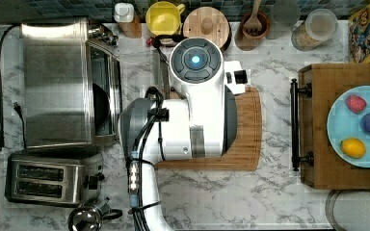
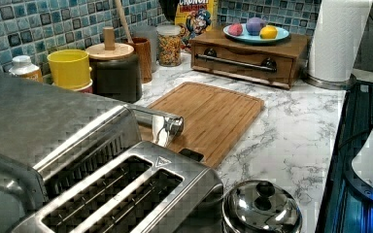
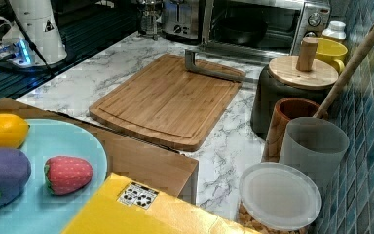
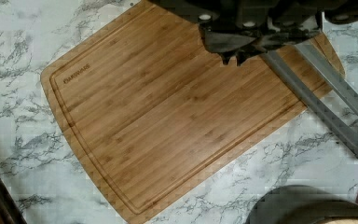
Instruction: Close the oven.
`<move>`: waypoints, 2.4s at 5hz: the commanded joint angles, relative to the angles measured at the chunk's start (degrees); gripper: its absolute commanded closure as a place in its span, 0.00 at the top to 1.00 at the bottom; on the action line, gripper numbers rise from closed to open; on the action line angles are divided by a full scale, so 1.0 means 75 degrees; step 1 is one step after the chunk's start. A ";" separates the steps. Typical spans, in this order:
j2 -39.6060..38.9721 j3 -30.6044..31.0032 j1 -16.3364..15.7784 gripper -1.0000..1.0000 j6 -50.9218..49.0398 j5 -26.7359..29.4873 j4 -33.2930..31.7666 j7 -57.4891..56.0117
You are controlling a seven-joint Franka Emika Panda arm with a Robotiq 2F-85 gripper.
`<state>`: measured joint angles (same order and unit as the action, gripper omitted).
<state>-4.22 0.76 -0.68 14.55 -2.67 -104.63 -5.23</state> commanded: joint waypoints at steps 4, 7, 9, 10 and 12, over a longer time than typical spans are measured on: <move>-0.0960 -0.0340 0.1187 0.00 0.1026 0.3341 -0.0292 -0.6343; -0.1209 0.0196 0.1252 0.00 0.1417 0.5303 -0.0763 -0.9362; -0.1487 0.0126 0.1400 0.00 0.2562 0.6723 -0.1517 -1.0462; -0.1818 0.0152 0.1378 0.00 0.3188 0.6985 -0.1640 -1.0547; -0.2496 0.0126 0.1234 0.00 0.3731 0.6661 -0.1402 -1.0249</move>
<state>-19.79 2.10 8.93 43.28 48.71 -115.71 -81.58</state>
